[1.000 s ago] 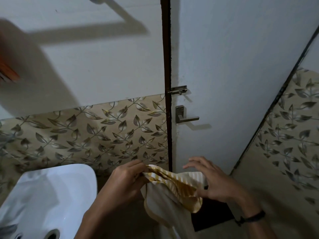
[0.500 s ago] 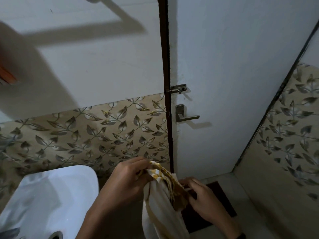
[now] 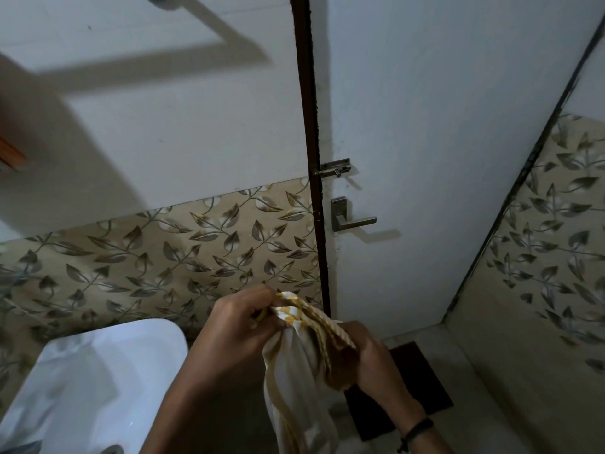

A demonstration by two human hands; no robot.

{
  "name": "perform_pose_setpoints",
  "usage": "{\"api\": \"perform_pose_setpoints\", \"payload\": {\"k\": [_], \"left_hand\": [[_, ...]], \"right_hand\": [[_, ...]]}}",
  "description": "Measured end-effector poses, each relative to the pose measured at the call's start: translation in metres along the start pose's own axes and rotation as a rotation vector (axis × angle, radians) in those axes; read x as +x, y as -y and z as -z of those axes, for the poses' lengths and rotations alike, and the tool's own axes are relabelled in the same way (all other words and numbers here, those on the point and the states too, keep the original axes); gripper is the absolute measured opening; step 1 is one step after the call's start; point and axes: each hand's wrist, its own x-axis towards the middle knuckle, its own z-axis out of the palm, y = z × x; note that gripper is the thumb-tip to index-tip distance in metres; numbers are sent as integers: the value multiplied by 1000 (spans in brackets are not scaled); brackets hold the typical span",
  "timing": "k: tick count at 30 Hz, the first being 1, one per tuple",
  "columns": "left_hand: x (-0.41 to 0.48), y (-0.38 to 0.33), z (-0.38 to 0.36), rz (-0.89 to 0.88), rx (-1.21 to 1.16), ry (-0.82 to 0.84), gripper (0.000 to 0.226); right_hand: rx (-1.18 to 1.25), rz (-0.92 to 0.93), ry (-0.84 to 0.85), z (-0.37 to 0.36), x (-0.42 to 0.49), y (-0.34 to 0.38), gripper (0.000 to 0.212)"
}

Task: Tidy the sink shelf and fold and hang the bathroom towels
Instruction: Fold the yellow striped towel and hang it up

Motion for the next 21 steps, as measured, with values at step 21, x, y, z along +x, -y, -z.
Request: {"api": "perform_pose_setpoints", "payload": {"k": [21], "left_hand": [[4, 28, -7, 68, 183, -50, 22]], "right_hand": [[-288, -78, -384, 49, 23, 7, 37]]}}
